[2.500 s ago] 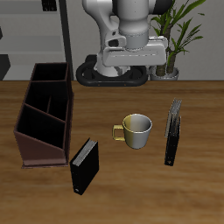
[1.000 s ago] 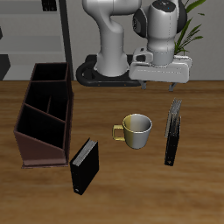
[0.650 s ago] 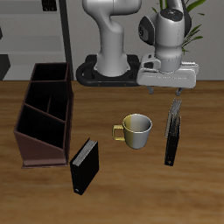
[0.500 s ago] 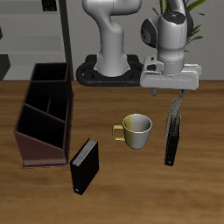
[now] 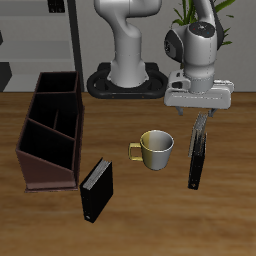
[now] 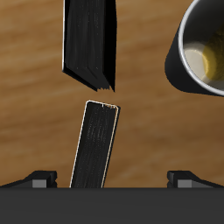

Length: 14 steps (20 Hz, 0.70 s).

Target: Place the yellow book into the right desk caddy's right compartment

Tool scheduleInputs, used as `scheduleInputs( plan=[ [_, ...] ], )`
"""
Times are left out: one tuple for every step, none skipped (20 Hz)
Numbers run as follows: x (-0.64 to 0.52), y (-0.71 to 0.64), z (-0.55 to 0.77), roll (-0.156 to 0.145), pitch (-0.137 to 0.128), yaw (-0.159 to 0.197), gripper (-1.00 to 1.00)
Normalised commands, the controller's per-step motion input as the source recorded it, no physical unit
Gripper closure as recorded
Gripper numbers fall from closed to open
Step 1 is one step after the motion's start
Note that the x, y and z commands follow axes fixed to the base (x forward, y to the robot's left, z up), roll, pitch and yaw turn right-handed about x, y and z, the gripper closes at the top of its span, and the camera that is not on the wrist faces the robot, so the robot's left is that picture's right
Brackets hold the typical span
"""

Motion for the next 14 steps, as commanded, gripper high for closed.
scheduleInputs(
  plan=[
    [0.03,0.14,-0.24,0.001,0.034,-0.011,-1.0],
    [0.07,0.12,-0.22,0.041,0.041,0.008,-1.0],
    [0.06,0.07,-0.24,0.007,0.049,-0.004,-1.0],
    [0.0,0.17,-0.24,0.03,0.048,-0.001,-1.0],
    [-0.04,0.21,-0.2,0.05,0.022,0.015,-1.0],
    [-0.01,0.03,-0.13,-0.013,-0.007,0.016,-1.0],
    [-0.06,0.3,-0.31,0.079,0.031,0.039,-1.0],
    [0.01,0.08,-0.27,0.017,0.039,0.009,-1.0],
    [-0.03,0.17,-0.24,0.023,0.002,0.045,-1.0],
    [0.08,0.06,-0.29,0.045,0.078,-0.014,-1.0],
    [0.06,0.04,-0.21,0.012,0.035,-0.002,-1.0],
    [0.06,0.02,-0.14,0.016,-0.024,0.026,-1.0],
    [0.14,0.0,-0.39,0.033,0.08,-0.049,-1.0],
    [0.0,0.0,0.0,0.0,0.0,0.0,-1.0]
  ],
)
